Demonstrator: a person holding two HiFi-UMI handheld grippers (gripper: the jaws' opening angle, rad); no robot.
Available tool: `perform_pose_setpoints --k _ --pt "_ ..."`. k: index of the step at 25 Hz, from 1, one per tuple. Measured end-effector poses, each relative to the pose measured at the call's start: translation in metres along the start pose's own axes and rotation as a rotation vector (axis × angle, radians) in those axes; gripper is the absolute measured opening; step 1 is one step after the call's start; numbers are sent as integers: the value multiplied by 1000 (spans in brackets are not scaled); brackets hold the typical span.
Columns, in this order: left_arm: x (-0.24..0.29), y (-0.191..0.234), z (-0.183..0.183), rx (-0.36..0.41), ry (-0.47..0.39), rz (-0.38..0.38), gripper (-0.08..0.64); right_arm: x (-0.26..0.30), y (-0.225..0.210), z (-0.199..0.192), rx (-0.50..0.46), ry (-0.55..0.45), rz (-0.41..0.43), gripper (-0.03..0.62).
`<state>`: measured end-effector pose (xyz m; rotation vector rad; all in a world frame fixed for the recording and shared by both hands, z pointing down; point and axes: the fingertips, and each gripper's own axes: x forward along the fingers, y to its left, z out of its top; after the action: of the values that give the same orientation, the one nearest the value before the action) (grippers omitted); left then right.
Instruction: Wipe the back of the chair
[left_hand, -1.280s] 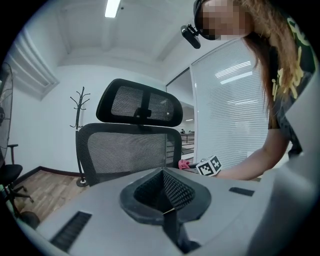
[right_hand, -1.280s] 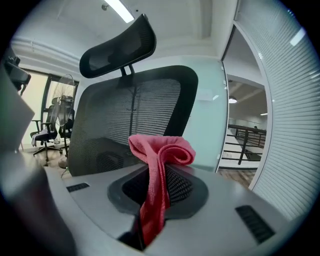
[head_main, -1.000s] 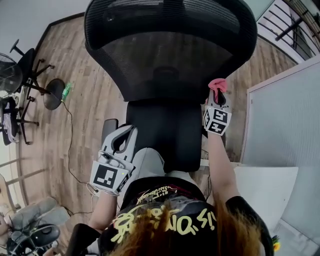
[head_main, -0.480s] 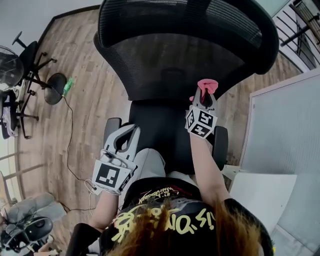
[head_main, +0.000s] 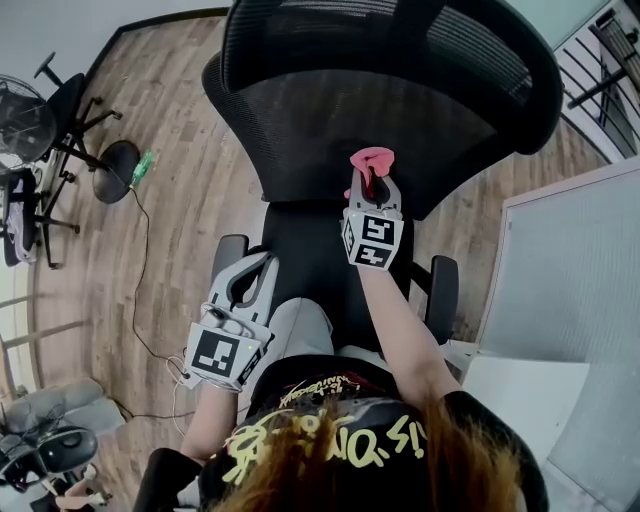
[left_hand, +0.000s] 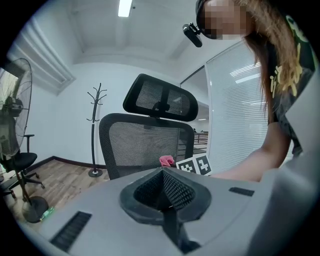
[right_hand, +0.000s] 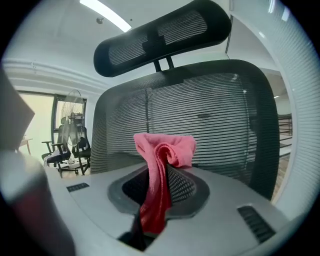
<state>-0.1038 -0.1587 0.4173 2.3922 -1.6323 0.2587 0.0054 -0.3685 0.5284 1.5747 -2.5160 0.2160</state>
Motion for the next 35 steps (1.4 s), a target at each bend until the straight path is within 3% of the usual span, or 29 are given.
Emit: perform_pose_setpoints --k 5,12,24,29,35 --pt "-5 8 -1 -9 -7 24 -11 8 30 1 -36 3 55 61" --pt "-11 6 -4 -21 5 35 -11 24 98 -3 -149 51 241 61" --pt "-28 17 -19 -34 8 96 -11 38 150 -14 -171 75 346 61" --pt "-33 20 -22 -33 -4 105 -11 40 175 -18 -232 123 421 61" --pt "-37 24 -28 -45 17 115 -11 46 200 -20 -234 173 489 61"
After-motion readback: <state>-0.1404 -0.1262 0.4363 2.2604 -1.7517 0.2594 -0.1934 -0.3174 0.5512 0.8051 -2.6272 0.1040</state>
